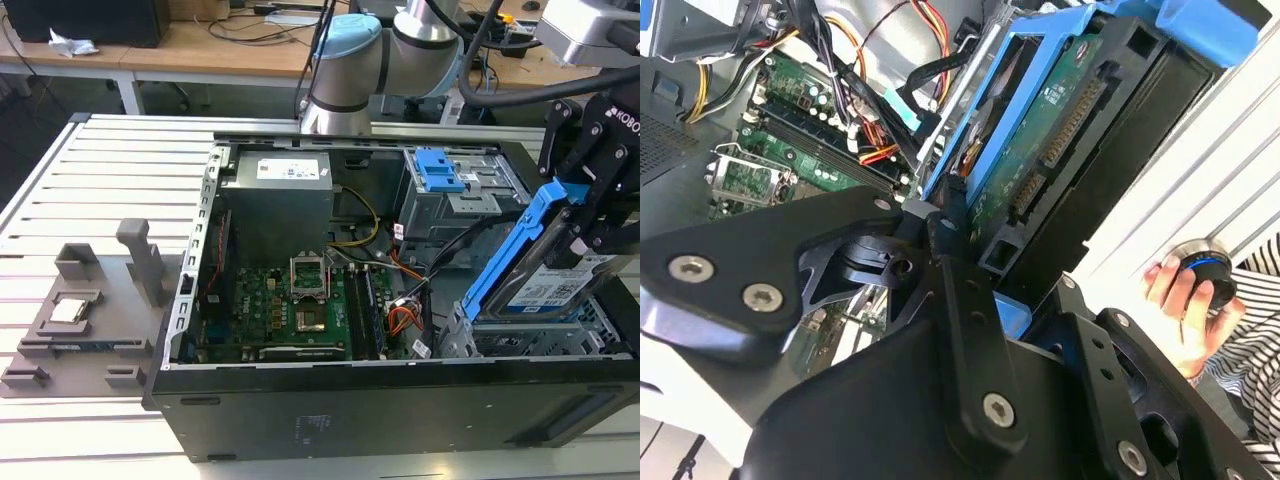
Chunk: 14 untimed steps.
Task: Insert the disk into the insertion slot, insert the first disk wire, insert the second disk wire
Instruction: 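Insert the disk into the insertion slot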
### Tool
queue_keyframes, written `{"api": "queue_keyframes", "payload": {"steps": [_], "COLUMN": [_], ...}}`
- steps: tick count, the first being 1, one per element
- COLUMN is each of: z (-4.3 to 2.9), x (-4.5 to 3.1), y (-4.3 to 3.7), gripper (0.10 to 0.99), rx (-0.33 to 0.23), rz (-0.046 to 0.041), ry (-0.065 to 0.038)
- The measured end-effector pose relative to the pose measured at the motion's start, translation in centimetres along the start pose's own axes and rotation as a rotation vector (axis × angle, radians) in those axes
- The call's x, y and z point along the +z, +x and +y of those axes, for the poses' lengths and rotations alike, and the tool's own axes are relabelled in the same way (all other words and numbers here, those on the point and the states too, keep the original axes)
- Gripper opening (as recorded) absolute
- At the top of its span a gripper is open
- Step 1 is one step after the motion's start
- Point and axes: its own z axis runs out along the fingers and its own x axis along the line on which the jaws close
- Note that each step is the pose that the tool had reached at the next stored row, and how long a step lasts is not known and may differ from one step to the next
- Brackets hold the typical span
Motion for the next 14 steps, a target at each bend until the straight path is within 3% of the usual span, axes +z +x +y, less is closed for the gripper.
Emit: {"api": "queue_keyframes", "payload": {"steps": [10,14], "z": [-1.11,-1.35], "x": [-0.11,0.09], "y": [0.01,0.01], "gripper": [0.361,0.361], "rx": [0.0,0.011], "rz": [0.0002,-0.0043], "ry": [0.0,-0.006]}}
